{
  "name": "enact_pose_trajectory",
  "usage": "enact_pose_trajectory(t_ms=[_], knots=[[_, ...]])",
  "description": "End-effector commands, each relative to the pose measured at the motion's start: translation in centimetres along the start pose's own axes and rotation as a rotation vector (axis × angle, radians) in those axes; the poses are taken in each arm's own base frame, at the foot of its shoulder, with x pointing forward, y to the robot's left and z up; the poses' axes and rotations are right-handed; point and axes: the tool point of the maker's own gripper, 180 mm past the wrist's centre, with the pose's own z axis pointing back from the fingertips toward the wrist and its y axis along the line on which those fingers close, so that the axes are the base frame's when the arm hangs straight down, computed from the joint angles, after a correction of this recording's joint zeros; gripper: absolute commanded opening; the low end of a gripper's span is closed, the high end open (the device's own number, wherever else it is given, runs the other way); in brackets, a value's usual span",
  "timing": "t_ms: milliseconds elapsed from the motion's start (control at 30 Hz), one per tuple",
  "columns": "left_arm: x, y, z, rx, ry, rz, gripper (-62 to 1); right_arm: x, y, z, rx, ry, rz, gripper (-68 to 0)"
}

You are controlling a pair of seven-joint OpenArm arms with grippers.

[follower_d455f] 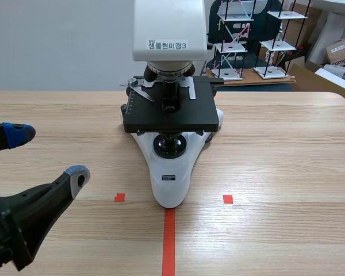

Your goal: Point at the eyepiece

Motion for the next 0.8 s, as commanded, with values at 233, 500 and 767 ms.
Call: enact_pose_trajectory(t_ms=[233,500,767], knots=[[0.7,-0.3,-0.1,-0.009,-0.029,0.005,1.4,5.1,-1.8,-4.2,0.061,-0.104,0.094,-67.5],[0.7,-0.3,-0.1,-0.008,-0.03,0.005,1.4,9.3,-3.4,-7.2,0.046,-0.184,0.17,-67.4],[0.7,-0.3,-0.1,-0.009,-0.029,0.005,1.4,8.4,-5.6,-10.8,0.049,-0.177,0.144,-67.4]])
